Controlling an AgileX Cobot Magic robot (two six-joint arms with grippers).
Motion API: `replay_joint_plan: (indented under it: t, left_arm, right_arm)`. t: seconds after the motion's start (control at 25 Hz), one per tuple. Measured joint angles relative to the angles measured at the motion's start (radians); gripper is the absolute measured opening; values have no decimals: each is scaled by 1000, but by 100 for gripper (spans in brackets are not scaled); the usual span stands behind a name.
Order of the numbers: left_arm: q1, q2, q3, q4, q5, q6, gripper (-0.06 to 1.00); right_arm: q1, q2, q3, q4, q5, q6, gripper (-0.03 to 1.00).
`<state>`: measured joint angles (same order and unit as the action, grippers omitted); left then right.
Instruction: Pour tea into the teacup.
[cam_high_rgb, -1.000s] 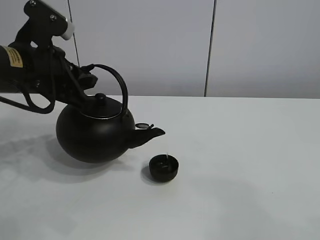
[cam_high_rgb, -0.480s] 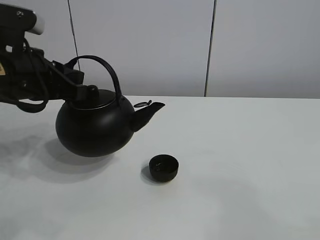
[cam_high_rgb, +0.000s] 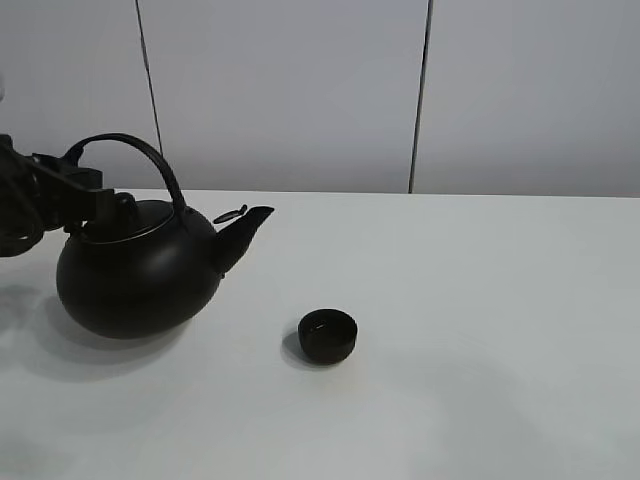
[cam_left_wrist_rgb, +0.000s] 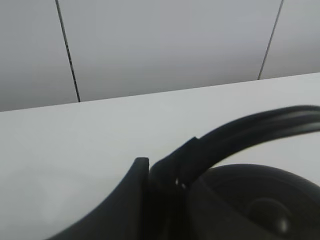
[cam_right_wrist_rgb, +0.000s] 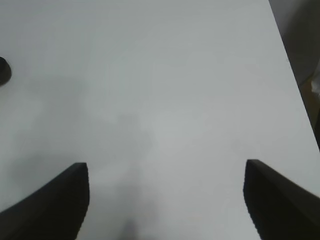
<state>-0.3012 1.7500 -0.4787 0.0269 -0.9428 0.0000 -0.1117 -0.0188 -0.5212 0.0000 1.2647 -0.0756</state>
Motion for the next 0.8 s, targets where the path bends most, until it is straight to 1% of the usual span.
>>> replay_joint_plan:
  t: [0.28, 0.4, 0.6, 0.8]
  left_arm:
    - [14, 16, 11, -7, -10, 0, 11]
    - [14, 64, 11, -4, -54, 0, 11]
    - [14, 112, 10, 8, -85, 0, 11]
    - [14, 112, 10, 21, -92, 38, 11]
  right_arm:
    - [0, 0, 0, 0, 0, 0, 58]
    - [0, 0, 0, 0, 0, 0, 58]
    - [0, 0, 0, 0, 0, 0, 58]
    - [0, 0, 0, 0, 0, 0, 58]
